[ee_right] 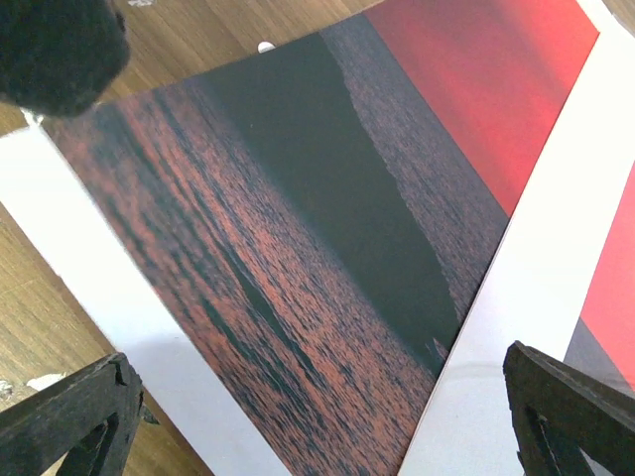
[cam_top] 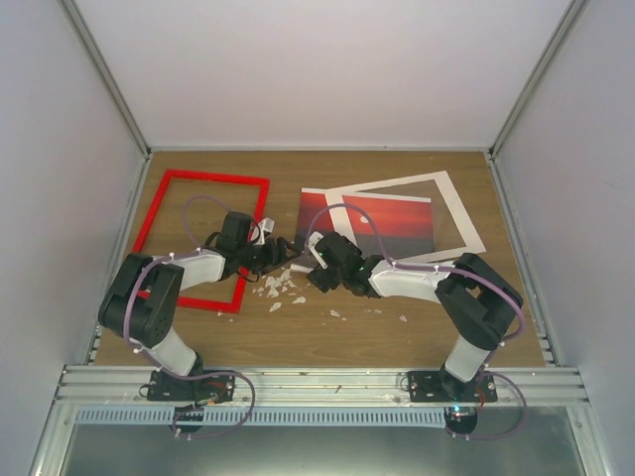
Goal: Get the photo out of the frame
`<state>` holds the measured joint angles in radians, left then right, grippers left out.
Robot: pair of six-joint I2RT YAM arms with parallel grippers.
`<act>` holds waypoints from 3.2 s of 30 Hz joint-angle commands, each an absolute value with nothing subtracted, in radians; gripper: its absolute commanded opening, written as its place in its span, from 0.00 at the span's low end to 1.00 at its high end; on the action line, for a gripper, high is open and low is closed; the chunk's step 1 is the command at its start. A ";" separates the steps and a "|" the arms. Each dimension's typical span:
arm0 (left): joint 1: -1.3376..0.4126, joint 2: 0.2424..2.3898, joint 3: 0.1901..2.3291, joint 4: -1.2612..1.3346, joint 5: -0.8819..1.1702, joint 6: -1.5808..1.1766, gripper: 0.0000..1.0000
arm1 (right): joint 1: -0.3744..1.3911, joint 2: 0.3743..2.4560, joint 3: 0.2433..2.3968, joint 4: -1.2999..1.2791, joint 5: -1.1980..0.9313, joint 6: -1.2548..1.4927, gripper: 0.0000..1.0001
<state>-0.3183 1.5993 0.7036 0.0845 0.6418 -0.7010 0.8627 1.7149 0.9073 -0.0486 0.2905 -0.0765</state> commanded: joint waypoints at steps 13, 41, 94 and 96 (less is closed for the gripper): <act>-0.325 1.708 0.745 0.178 0.680 -0.745 0.54 | 0.853 1.670 0.869 -0.009 0.265 -0.087 1.00; -0.333 1.764 0.811 0.091 0.666 -0.658 0.61 | 0.852 1.697 0.865 0.046 0.249 -0.069 0.99; -0.512 1.734 0.774 0.114 0.670 -0.718 0.60 | 0.797 1.452 0.664 0.090 0.320 0.047 1.00; -0.530 1.731 0.767 0.129 0.672 -0.734 0.60 | 0.796 1.427 0.646 0.093 0.328 0.058 1.00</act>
<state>-0.4900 1.7550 0.7963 0.0765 0.6571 -0.7006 0.8028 1.4822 0.6792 0.0750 0.2955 0.0082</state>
